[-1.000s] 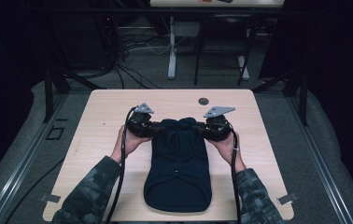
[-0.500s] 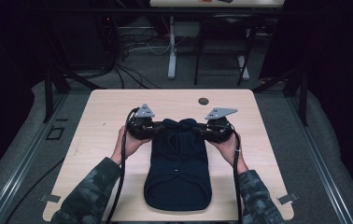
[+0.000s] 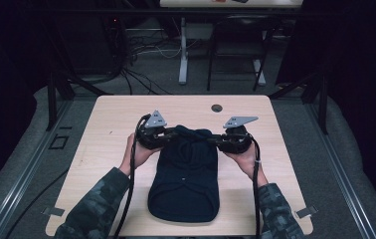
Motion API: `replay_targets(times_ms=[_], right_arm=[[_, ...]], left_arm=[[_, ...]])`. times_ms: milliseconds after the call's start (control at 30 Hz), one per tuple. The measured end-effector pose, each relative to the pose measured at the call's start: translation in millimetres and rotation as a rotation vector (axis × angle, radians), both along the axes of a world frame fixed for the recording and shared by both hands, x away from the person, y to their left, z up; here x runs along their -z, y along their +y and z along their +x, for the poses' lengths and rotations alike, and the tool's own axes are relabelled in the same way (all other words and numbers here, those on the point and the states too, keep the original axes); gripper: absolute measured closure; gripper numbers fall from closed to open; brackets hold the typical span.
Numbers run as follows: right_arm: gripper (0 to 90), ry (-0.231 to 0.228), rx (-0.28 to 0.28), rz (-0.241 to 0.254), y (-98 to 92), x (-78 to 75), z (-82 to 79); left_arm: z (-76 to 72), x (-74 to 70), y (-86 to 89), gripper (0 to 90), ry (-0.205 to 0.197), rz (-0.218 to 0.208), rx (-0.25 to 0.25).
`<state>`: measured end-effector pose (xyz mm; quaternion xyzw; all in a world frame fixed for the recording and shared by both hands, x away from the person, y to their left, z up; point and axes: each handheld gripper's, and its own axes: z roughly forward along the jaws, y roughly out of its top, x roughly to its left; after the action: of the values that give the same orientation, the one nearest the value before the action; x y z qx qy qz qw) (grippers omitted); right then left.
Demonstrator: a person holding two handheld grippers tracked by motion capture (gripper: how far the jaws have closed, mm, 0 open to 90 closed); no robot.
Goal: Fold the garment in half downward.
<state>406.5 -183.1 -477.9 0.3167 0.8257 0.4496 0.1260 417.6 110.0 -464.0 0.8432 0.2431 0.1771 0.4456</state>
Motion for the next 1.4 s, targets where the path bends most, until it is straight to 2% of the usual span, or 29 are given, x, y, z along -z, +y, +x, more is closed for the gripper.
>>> replay_targets(times_ms=[33, 133, 300, 367, 400, 500, 600, 667, 767, 833, 900, 1000, 1100, 1233, 1267, 1333, 1400], right_arm=[[77.2, -0.015, 0.009, -0.002, 1.2, 0.1, -1.7], [78.2, -0.060, 0.015, -0.046, 4.8, -2.1, -6.4], [78.9, -0.117, 0.020, -0.052, 9.4, -7.7, -14.2], [79.0, -0.126, 0.013, -0.061, 11.5, -9.1, -16.5], [79.0, -0.139, 0.010, -0.072, 12.7, -9.8, -17.8], [79.1, -0.151, -0.007, -0.094, 16.4, -10.4, -19.4], [79.0, -0.155, -0.019, -0.102, 18.2, -10.2, -19.2], [78.9, -0.160, -0.024, -0.107, 19.6, -10.0, -18.9], [78.7, -0.160, -0.020, -0.116, 19.7, -9.6, -18.2], [77.7, -0.141, -0.024, -0.120, 18.6, -9.0, -16.3], [76.9, -0.124, -0.018, -0.127, 17.4, -7.8, -15.0], [74.5, -0.074, -0.006, -0.105, 12.2, -5.4, -11.8], [66.1, -0.038, 0.003, -0.080, 7.7, -3.7, -9.2], [47.0, 0.058, -0.013, -0.058, 5.1, 1.4, -3.8], [45.1, 0.069, -0.013, -0.052, 5.3, 2.9, -2.9], [41.6, 0.093, -0.005, -0.071, 6.4, 5.9, -0.7], [42.3, 0.112, 0.001, -0.079, 7.5, 7.9, 0.5]], left_arm=[[0.1, 0.0, 0.3, 75.6, 0.008, 0.001, 0.006], [-1.5, 1.6, 1.6, 75.4, 0.013, 0.003, 0.010], [-5.3, 6.2, 7.2, 73.5, 0.054, 0.006, 0.020], [-6.0, 8.4, 8.9, 71.8, 0.065, 0.004, 0.021], [-5.7, 9.5, 9.8, 70.1, 0.089, 0.013, 0.032], [-5.2, 15.8, 9.1, 59.6, 0.128, 0.029, 0.050], [-4.4, 21.1, 7.2, 55.0, 0.147, 0.051, 0.047], [-3.7, 23.3, 5.4, 56.3, 0.147, 0.060, 0.053], [-3.4, 25.1, 3.3, 66.7, 0.150, 0.061, 0.067], [-3.7, 25.8, 1.5, 72.4, 0.144, 0.063, 0.083], [-4.8, 25.3, -0.9, 74.5, 0.125, 0.073, 0.092], [-6.7, 23.0, -4.3, 76.3, 0.088, 0.068, 0.073], [-7.9, 19.4, -6.9, 77.1, 0.060, 0.058, 0.061], [-9.3, 16.1, -11.7, 77.4, 0.034, 0.061, 0.067], [-9.7, 15.5, -12.9, 77.4, 0.029, 0.064, 0.068], [-9.9, 14.1, -14.3, 77.4, 0.017, 0.067, 0.068], [-10.4, 12.7, -15.0, 77.4, 0.004, 0.074, 0.067]])
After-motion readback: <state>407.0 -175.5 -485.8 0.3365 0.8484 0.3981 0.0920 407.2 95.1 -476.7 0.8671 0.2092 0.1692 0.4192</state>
